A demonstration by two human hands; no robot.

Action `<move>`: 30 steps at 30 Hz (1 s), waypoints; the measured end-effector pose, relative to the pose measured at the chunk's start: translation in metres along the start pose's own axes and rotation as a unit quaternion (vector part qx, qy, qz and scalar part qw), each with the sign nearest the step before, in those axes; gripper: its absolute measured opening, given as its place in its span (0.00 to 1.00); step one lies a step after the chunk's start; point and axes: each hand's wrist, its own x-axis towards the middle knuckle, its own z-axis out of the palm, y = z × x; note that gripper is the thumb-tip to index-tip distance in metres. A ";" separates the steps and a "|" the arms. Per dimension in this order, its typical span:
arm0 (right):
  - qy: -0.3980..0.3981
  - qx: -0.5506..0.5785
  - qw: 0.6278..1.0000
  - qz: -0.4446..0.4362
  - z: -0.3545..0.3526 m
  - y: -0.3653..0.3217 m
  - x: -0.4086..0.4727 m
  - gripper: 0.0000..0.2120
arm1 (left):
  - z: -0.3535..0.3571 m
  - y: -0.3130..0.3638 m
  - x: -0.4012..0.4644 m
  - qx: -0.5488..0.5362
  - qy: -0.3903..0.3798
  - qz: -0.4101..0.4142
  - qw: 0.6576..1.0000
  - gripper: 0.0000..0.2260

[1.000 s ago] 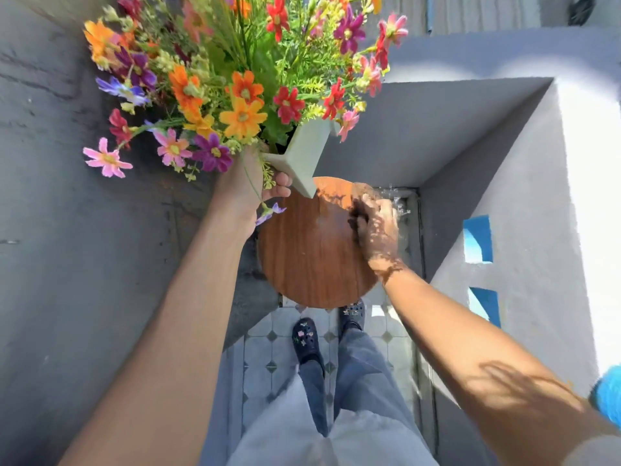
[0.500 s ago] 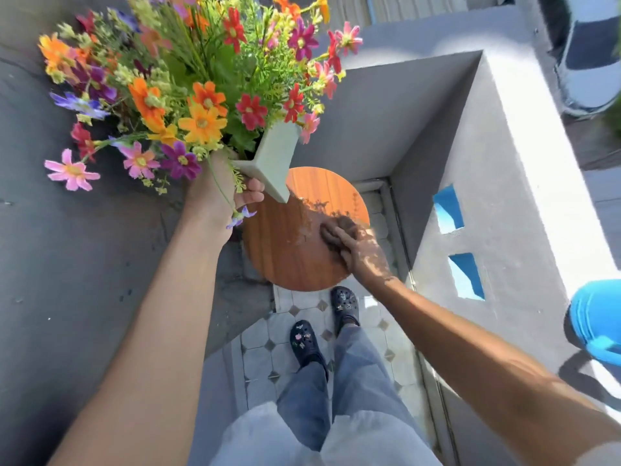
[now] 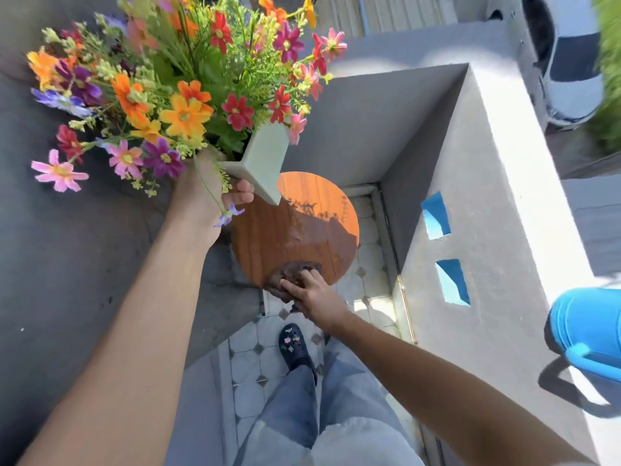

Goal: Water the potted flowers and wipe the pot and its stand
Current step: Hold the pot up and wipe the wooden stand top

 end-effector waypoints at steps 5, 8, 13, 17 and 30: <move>0.080 0.037 0.969 0.230 -0.029 0.116 -0.017 0.20 | 0.000 0.001 0.006 -0.012 0.006 0.005 1.000 0.16; 0.139 0.063 0.944 0.293 -0.033 0.117 -0.003 0.12 | 0.006 0.003 0.008 -0.021 0.010 0.001 1.000 0.16; 0.040 0.045 0.992 0.110 -0.015 0.037 -0.009 0.27 | 0.013 0.005 0.009 -0.036 0.010 -0.002 0.999 0.16; -0.003 0.011 1.000 0.023 -0.013 0.049 -0.019 0.24 | 0.013 0.006 0.012 -0.042 0.012 -0.008 0.999 0.16; 0.054 -0.009 0.999 -0.002 -0.047 0.051 0.017 0.21 | 0.012 0.004 0.017 -0.041 0.012 -0.004 0.999 0.16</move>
